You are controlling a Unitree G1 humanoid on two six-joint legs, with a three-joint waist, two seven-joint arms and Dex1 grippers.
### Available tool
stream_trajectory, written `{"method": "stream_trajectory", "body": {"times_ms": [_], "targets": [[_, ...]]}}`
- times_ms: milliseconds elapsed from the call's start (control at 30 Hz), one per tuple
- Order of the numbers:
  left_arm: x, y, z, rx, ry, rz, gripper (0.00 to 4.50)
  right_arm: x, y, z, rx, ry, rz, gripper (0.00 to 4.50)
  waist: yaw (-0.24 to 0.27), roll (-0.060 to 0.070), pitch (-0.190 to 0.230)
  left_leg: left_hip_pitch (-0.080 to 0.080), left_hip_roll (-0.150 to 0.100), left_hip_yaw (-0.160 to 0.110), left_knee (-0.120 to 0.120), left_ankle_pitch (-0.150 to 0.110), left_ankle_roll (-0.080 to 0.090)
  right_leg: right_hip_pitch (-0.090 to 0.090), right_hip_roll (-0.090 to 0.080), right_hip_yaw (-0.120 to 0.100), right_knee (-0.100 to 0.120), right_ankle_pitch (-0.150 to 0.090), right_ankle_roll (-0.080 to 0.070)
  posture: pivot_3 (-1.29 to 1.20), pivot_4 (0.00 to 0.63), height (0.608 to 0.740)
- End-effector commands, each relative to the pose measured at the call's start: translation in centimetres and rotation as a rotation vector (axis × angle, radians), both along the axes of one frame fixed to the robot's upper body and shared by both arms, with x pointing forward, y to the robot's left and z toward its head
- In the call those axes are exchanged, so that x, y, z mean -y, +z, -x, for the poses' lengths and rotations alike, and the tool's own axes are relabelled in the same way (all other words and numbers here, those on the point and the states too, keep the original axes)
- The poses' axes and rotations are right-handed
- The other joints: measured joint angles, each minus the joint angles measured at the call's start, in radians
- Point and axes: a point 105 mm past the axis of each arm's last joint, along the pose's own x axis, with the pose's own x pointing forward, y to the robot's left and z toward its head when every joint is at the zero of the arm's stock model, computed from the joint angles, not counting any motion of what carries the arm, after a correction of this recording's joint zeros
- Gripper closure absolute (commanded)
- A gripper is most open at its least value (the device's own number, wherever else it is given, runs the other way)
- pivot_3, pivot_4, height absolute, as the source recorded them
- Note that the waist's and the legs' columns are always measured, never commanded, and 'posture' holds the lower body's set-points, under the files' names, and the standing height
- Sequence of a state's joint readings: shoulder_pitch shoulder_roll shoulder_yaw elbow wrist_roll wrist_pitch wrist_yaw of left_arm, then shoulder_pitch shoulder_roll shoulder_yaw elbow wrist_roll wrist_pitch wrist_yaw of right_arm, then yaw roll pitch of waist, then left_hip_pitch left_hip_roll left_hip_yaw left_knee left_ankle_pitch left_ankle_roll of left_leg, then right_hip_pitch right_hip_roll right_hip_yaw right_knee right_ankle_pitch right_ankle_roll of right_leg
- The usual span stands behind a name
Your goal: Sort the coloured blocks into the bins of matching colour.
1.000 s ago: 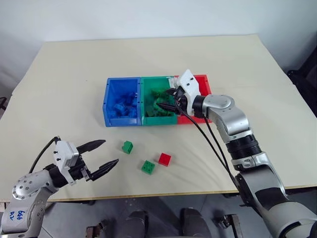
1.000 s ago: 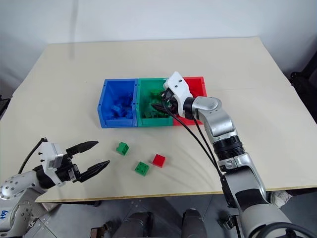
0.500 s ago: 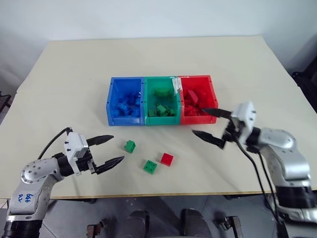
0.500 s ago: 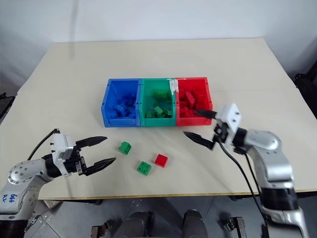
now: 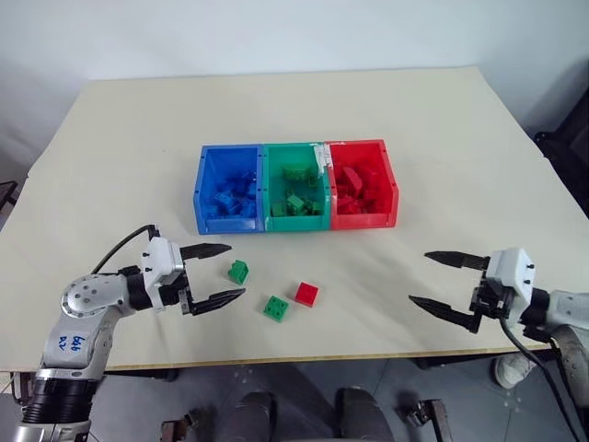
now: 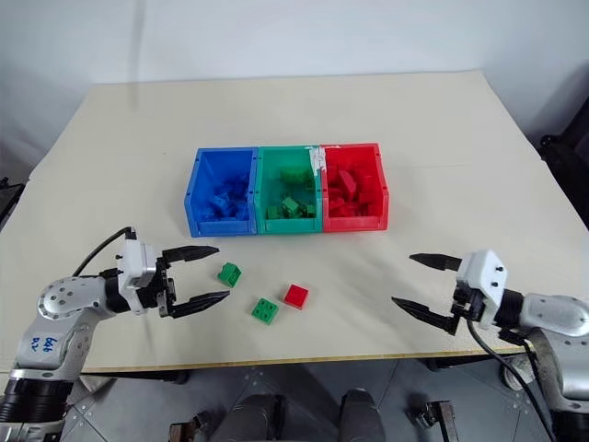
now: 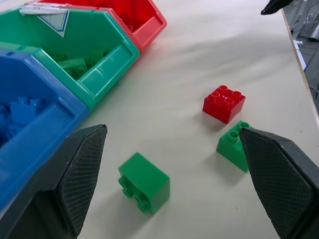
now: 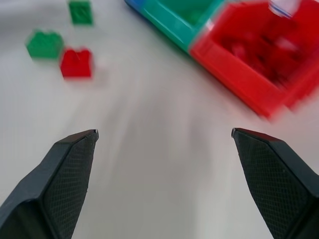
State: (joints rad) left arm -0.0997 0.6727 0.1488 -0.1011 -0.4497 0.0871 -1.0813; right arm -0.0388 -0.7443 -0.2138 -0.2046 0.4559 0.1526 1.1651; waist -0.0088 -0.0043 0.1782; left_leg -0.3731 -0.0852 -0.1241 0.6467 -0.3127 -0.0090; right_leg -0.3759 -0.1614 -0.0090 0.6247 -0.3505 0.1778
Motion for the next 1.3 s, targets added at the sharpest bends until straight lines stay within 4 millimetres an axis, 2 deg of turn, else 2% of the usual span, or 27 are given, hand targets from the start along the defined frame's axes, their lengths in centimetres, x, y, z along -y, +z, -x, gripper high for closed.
{"method": "stream_trajectory", "body": {"times_ms": [33, 200, 300, 400, 533, 633, 800, 867, 933, 1000, 1100, 1133, 1300], "targets": [[-1.3, 0.3, 0.8, -0.004, 0.039, 0.008, 0.0, -3.9, 0.1, -0.1, -0.031, 0.115, 0.02, 0.01, 0.002, 0.0, 0.0, 0.0, 0.0, 0.0, 0.0, 0.0, 0.0, 0.0, 0.0, 0.0, 0.0, 0.0, 0.0, 0.0, 0.15, 0.74], [-2.9, -0.6, 2.4, -0.066, 0.089, -0.002, 0.0, -9.2, -0.4, -1.1, -0.092, 0.208, 0.001, 0.01, 0.007, -0.001, 0.001, -0.001, 0.0, -0.002, 0.0, 0.0, 0.0, 0.0, 0.0, 0.0, -0.001, 0.0, 0.0, 0.0, 0.15, 0.74], [-3.1, -0.5, 2.9, -0.063, 0.099, -0.002, 0.0, -10.8, -1.2, -1.6, -0.108, 0.225, 0.016, 0.01, 0.014, -0.001, 0.001, -0.001, 0.0, -0.003, 0.0, 0.0, -0.001, -0.001, -0.001, -0.001, -0.001, 0.0, 0.0, 0.0, 0.15, 0.74], [-2.7, -0.4, 3.8, -0.061, 0.072, -0.004, 0.0, -12.4, -3.6, -1.7, -0.165, 0.239, 0.076, 0.01, 0.015, -0.002, 0.0, -0.002, -0.002, -0.005, 0.0, -0.001, 0.0, 0.0, -0.001, -0.001, -0.001, 0.0, 0.0, 0.0, 0.15, 0.74], [-2.2, -0.6, 4.4, -0.072, 0.043, -0.017, 0.0, -13.0, -4.8, -1.8, -0.181, 0.218, 0.106, 0.01, 0.008, -0.001, 0.0, -0.002, -0.002, -0.005, -0.001, -0.001, 0.0, -0.001, -0.001, -0.002, -0.001, 0.0, 0.0, 0.0, 0.15, 0.74], [-2.0, -0.4, 4.4, -0.066, 0.047, -0.014, 0.0, -12.7, -4.8, -2.3, -0.155, 0.177, 0.11, 0.62, 0.008, -0.001, 0.0, -0.002, -0.002, -0.004, -0.001, -0.001, 0.0, -0.001, -0.001, -0.002, -0.001, 0.0, 0.0, 0.0, 0.15, 0.74], [-1.7, -0.2, 4.1, -0.06, 0.046, -0.002, 0.0, -12.4, -4.4, -2.6, -0.133, 0.147, 0.097, 2.33, 0.007, -0.001, 0.0, -0.002, -0.002, -0.004, -0.001, -0.001, 0.0, -0.001, -0.001, -0.002, -0.001, 0.0, 0.0, 0.0, 0.15, 0.74], [-1.3, -0.1, 3.9, -0.055, 0.039, 0.01, 0.0, -12.3, -3.8, -2.6, -0.13, 0.142, 0.069, 3.02, 0.007, -0.001, 0.0, -0.002, -0.002, -0.004, -0.001, -0.001, 0.0, -0.001, -0.001, -0.002, -0.001, 0.0, 0.0, 0.0, 0.15, 0.74], [-1.0, 0.1, 3.7, -0.049, 0.033, 0.024, 0.0, -12.2, -2.7, -2.5, -0.123, 0.142, 0.025, 3.05, 0.007, -0.001, 0.0, -0.002, -0.002, -0.004, -0.001, -0.001, 0.0, -0.001, -0.001, -0.002, -0.001, 0.0, 0.0, 0.0, 0.15, 0.74], [-0.7, 0.6, 3.3, -0.037, 0.033, 0.049, 0.0, -11.9, -0.6, -2.5, -0.096, 0.146, -0.047, 3.05, 0.008, -0.001, 0.001, -0.002, -0.002, -0.004, 0.0, -0.001, 0.0, -0.001, -0.001, -0.002, -0.001, 0.0, 0.0, 0.0, 0.15, 0.74], [-0.2, 1.4, 2.6, -0.029, 0.047, 0.101, 0.0, -10.3, 2.7, -4.8, -0.025, 0.015, -0.127, 3.05, 0.007, -0.001, 0.001, -0.002, -0.002, -0.004, 0.0, -0.001, 0.0, -0.001, -0.001, -0.002, -0.001, 0.0, 0.0, 0.0, 0.15, 0.74], [0.1, 1.6, 2.3, -0.028, 0.049, 0.118, 0.0, -9.1, 4.1, -6.3, 0.008, -0.065, -0.148, 3.05, 0.006, -0.001, 0.001, -0.002, -0.002, -0.004, 0.0, -0.001, 0.0, -0.001, -0.001, -0.002, 0.0, 0.0, 0.0, 0.0, 0.15, 0.74], [1.0, 2.1, 1.6, -0.02, 0.043, 0.145, 0.0, -5.9, 8.0, -10.1, 0.174, -0.262, -0.146, 3.05, 0.005, -0.001, 0.001, -0.002, -0.002, -0.004, -0.001, -0.001, -0.001, -0.001, -0.001, -0.002, 0.001, 0.0, 0.0, 0.0, 0.15, 0.74]]}}
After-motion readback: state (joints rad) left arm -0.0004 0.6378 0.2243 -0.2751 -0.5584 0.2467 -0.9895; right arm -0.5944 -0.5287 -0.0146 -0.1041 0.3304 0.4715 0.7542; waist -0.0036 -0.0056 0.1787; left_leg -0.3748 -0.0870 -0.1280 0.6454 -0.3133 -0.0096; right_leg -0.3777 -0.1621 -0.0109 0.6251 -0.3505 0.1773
